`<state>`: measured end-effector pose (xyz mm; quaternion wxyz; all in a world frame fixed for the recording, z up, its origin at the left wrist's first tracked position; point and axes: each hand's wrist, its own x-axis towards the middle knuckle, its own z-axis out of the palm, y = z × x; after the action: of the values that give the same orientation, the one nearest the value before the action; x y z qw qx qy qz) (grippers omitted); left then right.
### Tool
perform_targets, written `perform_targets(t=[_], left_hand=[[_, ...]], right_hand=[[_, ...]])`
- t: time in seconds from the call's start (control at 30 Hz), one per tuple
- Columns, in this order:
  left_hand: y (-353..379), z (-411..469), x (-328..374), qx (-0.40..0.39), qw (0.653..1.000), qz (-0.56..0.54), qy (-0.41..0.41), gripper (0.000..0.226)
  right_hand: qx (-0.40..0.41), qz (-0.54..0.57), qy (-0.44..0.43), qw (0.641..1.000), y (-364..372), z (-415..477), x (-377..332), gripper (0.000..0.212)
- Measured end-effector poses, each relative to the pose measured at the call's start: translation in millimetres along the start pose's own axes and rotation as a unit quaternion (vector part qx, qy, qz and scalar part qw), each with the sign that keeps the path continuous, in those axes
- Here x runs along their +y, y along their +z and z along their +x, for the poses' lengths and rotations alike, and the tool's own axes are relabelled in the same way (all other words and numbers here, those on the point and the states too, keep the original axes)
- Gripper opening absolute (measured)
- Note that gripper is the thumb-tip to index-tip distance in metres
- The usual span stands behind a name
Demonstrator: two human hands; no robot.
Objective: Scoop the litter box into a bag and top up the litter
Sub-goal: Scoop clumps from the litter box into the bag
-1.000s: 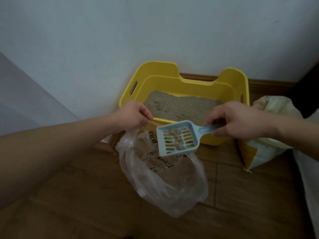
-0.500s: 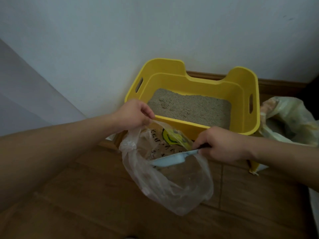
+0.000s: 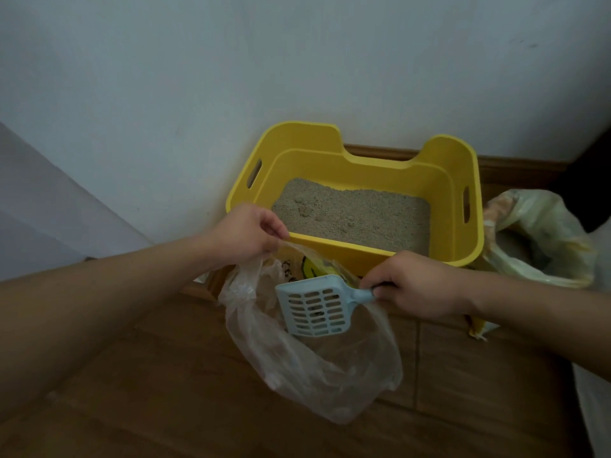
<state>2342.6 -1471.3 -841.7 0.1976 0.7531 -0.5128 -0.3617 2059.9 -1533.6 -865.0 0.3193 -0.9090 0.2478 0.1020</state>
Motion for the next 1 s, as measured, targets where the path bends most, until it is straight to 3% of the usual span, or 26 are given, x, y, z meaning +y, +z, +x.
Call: perform_targets(t=[0.27, 0.5, 1.0], left_hand=[[0.3, 0.6, 0.8, 0.000, 1.000, 0.009, 0.001, 0.011], [-0.9, 0.8, 3.4, -0.001, 1.000, 0.007, -0.005, 0.011], [-4.6, 1.5, 3.7, -0.001, 1.000, 0.010, -0.004, 0.015]], right_hand=[[0.004, 0.015, 0.002, 1.000, -4.8, -3.4, 1.0, 0.024], [0.078, 0.073, 0.010, 0.994, -25.2, -17.5, 3.5, 0.021], [0.201, 0.018, 0.137, 0.970, -58.1, -32.5, 21.6, 0.022]])
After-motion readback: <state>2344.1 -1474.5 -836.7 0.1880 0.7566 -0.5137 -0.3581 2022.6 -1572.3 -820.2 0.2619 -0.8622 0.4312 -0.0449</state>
